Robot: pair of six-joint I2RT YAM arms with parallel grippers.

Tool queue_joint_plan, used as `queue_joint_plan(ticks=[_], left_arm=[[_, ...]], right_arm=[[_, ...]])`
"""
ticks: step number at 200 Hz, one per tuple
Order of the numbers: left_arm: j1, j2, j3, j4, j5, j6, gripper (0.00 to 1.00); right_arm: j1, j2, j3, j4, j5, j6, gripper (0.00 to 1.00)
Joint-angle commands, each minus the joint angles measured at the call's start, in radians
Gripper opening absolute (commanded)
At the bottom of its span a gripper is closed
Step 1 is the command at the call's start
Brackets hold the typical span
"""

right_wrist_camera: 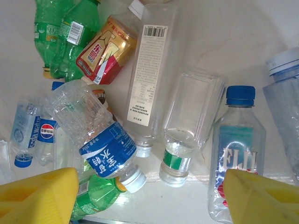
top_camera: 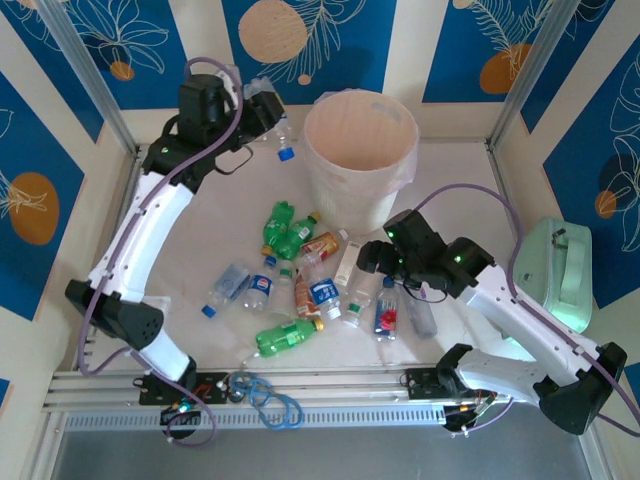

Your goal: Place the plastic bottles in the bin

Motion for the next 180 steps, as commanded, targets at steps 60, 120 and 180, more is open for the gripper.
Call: queue_joint_plan(ticks=[60, 120, 180], left_arm=[[-0.08, 0.209, 0.187, 0.112, -0.012, -0.128, 0.52], [-0.102, 0.308, 0.261, 0.125, -0.005, -0.181, 0.57], [-0.116, 0.331, 0.262, 0.108, -0.02, -0.18, 0.71]], right_arm=[[0.023, -0.02, -0.043, 0.013, -0.028, 0.036, 0.81], [0.023, -0.009, -0.047, 0.014, -0.028, 0.04, 0.8], [0.024, -0.005, -0.041, 0.006, -0.025, 0.032, 0.8]])
